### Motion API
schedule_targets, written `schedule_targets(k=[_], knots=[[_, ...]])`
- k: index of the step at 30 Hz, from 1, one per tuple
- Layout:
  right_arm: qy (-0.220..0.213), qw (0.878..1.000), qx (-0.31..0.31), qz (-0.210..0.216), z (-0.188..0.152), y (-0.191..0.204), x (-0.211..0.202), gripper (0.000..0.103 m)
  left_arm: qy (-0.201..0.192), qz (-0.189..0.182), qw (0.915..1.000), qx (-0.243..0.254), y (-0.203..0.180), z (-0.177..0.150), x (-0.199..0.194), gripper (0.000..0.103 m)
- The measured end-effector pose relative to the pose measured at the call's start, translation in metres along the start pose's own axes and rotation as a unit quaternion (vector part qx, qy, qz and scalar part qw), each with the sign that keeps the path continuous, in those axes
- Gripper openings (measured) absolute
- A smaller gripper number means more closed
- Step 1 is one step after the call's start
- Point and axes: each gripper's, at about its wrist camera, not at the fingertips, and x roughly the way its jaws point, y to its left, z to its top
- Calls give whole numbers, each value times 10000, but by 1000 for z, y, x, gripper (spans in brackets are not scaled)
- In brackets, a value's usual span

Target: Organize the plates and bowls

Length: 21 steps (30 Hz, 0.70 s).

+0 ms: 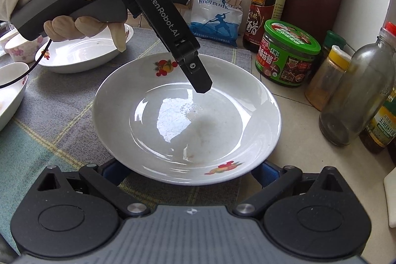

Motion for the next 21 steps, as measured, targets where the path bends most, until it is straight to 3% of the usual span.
schedule_targets(k=[12, 21], knots=[[20, 9987, 402, -303, -5, 11, -25, 103, -580, 300, 9979, 28, -6, -26, -63, 87], [-78, 9964, 775, -346, -10, 38, -54, 103, -1125, 686, 9913, 13, -28, -76, -122, 92]])
